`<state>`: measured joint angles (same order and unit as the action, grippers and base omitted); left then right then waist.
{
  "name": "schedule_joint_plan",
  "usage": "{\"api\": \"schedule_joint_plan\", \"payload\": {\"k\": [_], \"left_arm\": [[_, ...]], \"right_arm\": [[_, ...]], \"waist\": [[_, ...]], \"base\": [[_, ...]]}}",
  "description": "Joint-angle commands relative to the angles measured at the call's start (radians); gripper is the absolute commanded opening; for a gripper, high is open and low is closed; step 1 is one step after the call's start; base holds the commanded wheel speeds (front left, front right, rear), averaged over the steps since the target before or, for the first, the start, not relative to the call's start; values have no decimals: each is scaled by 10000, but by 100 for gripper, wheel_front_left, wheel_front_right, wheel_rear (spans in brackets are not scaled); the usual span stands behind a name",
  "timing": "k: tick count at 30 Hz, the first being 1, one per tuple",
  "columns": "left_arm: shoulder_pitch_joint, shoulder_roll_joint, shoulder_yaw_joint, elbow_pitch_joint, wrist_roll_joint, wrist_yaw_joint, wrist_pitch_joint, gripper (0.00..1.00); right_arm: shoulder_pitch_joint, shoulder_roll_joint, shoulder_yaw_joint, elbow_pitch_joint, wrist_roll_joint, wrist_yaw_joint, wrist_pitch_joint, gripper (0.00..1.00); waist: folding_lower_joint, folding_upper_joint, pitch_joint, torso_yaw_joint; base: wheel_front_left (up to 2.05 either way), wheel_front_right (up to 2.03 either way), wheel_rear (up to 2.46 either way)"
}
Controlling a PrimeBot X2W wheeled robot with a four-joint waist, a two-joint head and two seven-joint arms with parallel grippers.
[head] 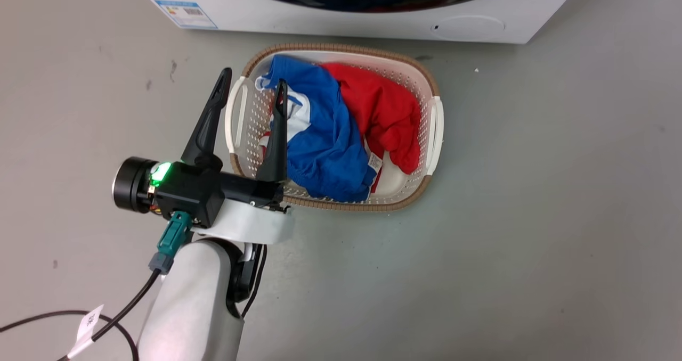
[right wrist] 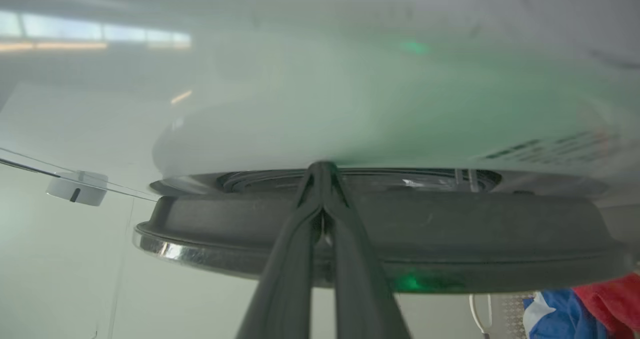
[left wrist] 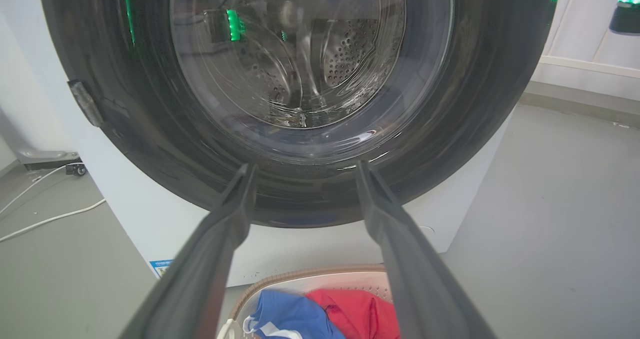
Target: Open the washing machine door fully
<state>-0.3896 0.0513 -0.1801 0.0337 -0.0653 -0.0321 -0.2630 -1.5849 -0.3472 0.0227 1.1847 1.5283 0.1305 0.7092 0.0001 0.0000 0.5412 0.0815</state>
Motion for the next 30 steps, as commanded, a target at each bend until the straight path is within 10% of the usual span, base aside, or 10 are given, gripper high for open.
{"api": "schedule_joint_plan", "payload": {"k": [1, 30], "left_arm": [[-171, -12, -40, -62, -3, 56, -25, 100], [-108, -9, -201, 133, -219, 249, -25, 100]], "right_arm": [[-267, 104, 135, 123, -134, 3, 14, 0], [625, 363, 827, -22, -526, 12, 2341, 0]], "waist": [[-1, 0, 176, 73], [-1, 0, -367, 90]], "base": [[0, 0, 0], [0, 0, 0]]}}
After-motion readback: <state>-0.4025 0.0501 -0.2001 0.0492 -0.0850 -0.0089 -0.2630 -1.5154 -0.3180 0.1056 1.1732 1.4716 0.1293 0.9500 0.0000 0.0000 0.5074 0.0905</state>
